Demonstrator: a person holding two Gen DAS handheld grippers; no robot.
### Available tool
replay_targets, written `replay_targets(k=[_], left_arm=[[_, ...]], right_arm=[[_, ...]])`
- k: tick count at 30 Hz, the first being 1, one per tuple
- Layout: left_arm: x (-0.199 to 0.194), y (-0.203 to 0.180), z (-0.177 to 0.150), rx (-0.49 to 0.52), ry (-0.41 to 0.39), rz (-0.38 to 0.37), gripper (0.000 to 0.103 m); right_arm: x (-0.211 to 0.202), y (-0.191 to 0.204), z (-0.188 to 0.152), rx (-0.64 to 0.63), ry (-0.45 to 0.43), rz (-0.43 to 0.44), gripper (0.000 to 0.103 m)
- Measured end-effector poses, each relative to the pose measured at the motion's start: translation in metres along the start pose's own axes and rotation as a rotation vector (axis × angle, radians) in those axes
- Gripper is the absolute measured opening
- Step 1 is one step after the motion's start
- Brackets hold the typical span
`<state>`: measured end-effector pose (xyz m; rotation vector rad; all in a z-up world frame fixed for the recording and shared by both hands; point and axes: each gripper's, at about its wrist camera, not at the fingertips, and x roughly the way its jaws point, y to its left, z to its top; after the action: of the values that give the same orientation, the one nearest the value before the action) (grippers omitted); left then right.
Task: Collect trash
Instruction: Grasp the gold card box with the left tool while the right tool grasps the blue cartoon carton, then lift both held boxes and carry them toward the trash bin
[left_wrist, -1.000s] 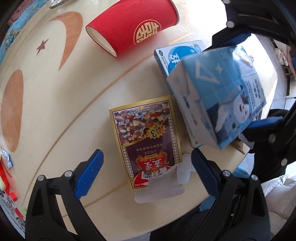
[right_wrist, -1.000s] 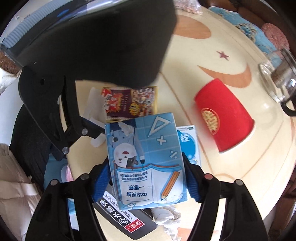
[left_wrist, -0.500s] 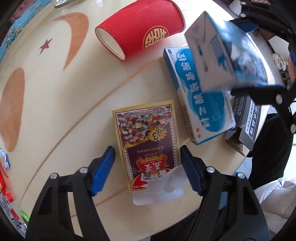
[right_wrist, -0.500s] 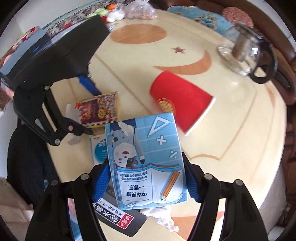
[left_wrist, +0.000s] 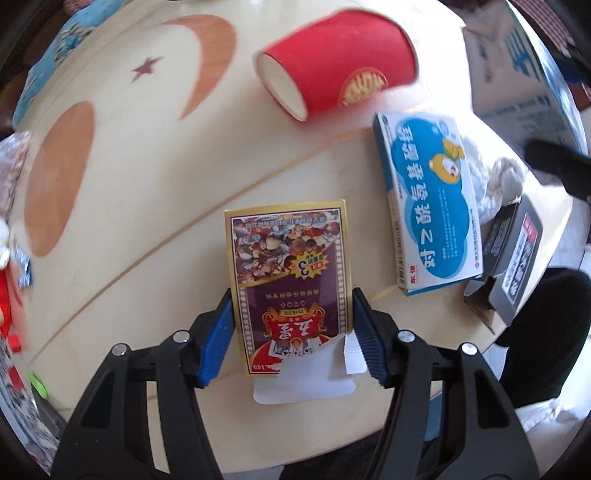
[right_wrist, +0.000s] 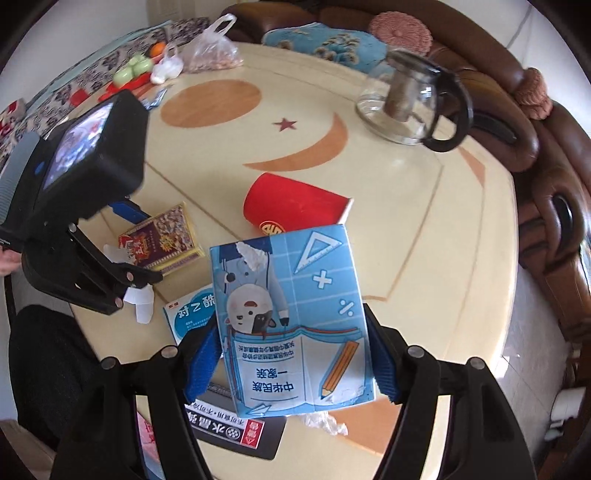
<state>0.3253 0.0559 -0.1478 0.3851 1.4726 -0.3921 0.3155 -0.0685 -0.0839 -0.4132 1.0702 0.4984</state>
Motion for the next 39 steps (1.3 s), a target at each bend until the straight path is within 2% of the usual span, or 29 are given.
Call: replay_targets(k=[11, 19, 29, 39], left_arm=[[-0.082, -0.01, -0.051, -0.071, -0.139, 0.056, 0.06], [-0.148, -0.028, -0.095, -0.076, -0.226, 0.109, 0.06], [-0.177, -0.068, -0.149, -0.031, -0.272, 0.129, 0.06], [-0.182, -0.107, -0.185, 0.019, -0.291, 0.132, 0.06]], right_arm=[[-0.065, 0.009, -0.016, 0.067, -0.063, -0.117, 0.067], [-0.127, 0.023, -0.046, 0.126, -0.124, -0.151, 0.067], [-0.183, 0.069, -0.094, 0.109, -0.163, -0.157, 0.067], [-0.204, 0.105, -0.13, 0.083, -0.164, -0.148, 0.068]])
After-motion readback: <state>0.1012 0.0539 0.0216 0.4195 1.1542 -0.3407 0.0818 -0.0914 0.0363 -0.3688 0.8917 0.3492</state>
